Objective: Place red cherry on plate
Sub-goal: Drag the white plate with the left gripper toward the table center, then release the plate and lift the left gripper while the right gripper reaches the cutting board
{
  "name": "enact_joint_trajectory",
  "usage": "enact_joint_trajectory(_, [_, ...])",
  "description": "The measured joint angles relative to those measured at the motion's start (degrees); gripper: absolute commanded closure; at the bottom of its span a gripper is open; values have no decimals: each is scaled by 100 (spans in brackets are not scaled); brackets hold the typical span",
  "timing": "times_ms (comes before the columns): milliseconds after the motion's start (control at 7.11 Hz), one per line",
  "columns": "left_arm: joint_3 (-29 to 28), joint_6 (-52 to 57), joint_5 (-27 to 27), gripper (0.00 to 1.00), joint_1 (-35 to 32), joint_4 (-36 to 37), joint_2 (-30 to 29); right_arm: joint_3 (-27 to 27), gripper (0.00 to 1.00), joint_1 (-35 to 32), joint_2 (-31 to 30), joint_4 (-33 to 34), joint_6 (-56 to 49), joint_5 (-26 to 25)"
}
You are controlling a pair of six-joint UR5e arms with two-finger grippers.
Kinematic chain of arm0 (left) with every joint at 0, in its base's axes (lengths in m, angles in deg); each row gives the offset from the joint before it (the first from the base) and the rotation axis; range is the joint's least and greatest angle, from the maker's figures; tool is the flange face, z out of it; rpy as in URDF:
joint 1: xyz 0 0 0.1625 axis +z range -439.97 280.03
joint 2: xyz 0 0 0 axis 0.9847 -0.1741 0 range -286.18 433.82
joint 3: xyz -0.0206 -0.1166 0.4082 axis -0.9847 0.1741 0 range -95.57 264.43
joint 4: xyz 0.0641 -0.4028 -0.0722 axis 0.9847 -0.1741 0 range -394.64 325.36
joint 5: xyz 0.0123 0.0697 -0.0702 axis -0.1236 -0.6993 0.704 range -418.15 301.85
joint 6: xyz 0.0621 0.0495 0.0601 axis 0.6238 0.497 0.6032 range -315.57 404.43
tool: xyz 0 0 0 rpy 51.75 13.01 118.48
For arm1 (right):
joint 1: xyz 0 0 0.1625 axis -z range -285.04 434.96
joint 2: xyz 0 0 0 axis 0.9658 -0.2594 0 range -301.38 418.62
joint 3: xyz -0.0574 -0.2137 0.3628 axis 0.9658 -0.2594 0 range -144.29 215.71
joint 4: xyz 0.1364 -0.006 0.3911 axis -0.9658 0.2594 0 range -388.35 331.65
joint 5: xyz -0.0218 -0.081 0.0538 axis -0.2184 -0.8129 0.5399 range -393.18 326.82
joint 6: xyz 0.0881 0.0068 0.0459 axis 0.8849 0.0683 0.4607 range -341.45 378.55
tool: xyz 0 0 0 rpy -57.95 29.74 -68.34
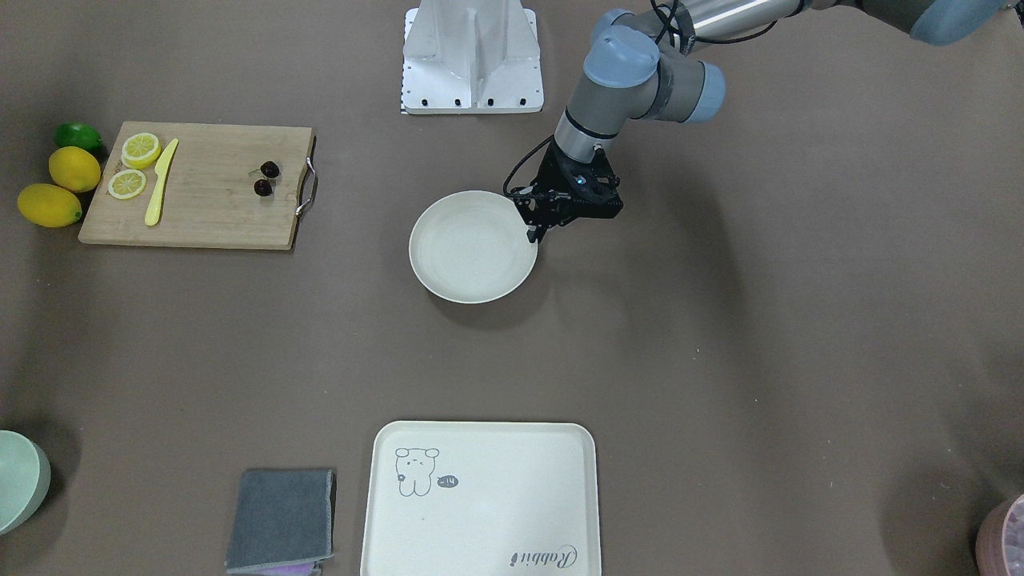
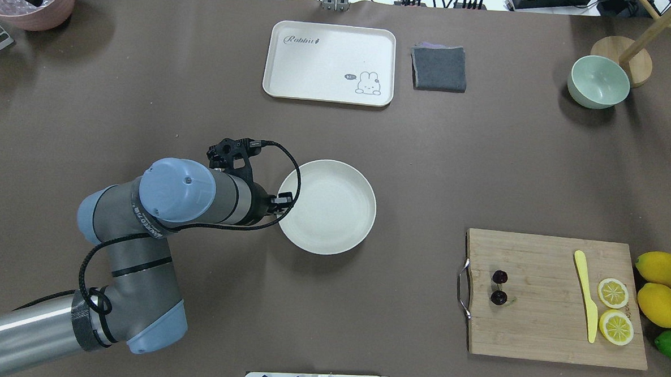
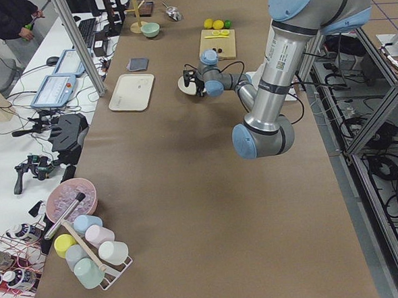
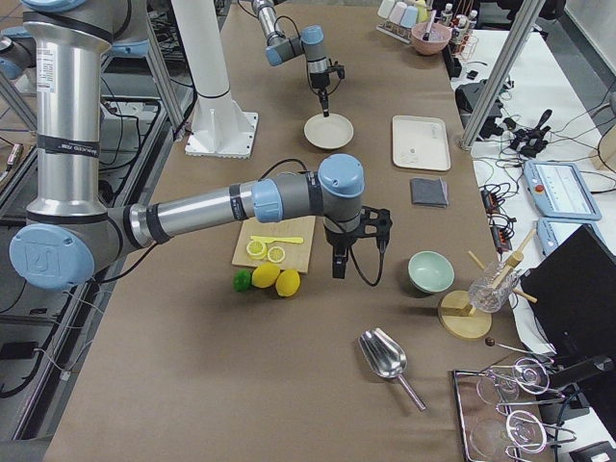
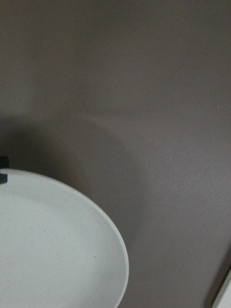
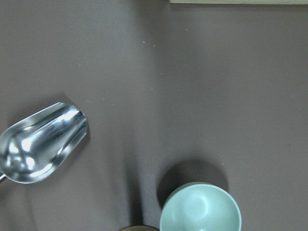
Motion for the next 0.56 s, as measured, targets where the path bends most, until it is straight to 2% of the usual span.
enact_joint_trajectory(563, [-61,38,-6,100,-5,0,-8,559,0,1325,467,-46,1806,-133])
